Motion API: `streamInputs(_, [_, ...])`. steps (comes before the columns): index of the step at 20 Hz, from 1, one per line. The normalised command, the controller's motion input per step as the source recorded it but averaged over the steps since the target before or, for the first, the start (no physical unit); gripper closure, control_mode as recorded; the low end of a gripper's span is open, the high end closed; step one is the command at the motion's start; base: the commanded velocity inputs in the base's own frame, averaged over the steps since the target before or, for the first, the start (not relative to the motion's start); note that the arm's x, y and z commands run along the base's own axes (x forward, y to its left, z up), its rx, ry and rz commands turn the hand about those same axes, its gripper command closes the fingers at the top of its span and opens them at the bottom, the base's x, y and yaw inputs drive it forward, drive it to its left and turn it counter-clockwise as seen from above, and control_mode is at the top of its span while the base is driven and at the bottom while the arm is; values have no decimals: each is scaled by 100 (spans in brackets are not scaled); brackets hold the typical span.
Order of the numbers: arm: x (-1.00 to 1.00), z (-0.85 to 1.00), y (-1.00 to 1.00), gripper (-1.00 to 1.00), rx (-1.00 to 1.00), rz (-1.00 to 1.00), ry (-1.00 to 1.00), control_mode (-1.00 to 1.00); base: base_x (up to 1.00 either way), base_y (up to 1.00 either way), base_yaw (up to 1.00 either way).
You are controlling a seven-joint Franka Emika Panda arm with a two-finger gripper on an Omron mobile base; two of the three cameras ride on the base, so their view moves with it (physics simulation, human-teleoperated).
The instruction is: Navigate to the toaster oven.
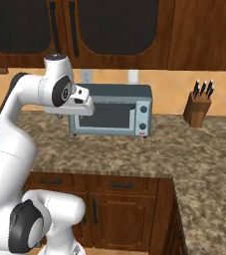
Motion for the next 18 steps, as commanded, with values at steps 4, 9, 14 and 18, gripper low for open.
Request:
streamInputs(4, [0,0,0,-100,0,0,0,100,72,-53,34])
streamInputs(9, [0,0,0,-100,0,0,0,100,26,-52,27])
streamInputs(14, [0,0,0,-100,0,0,0,100,47,-45,19])
streamInputs(18, [0,0,0,-100,0,0,0,100,31,-33,15])
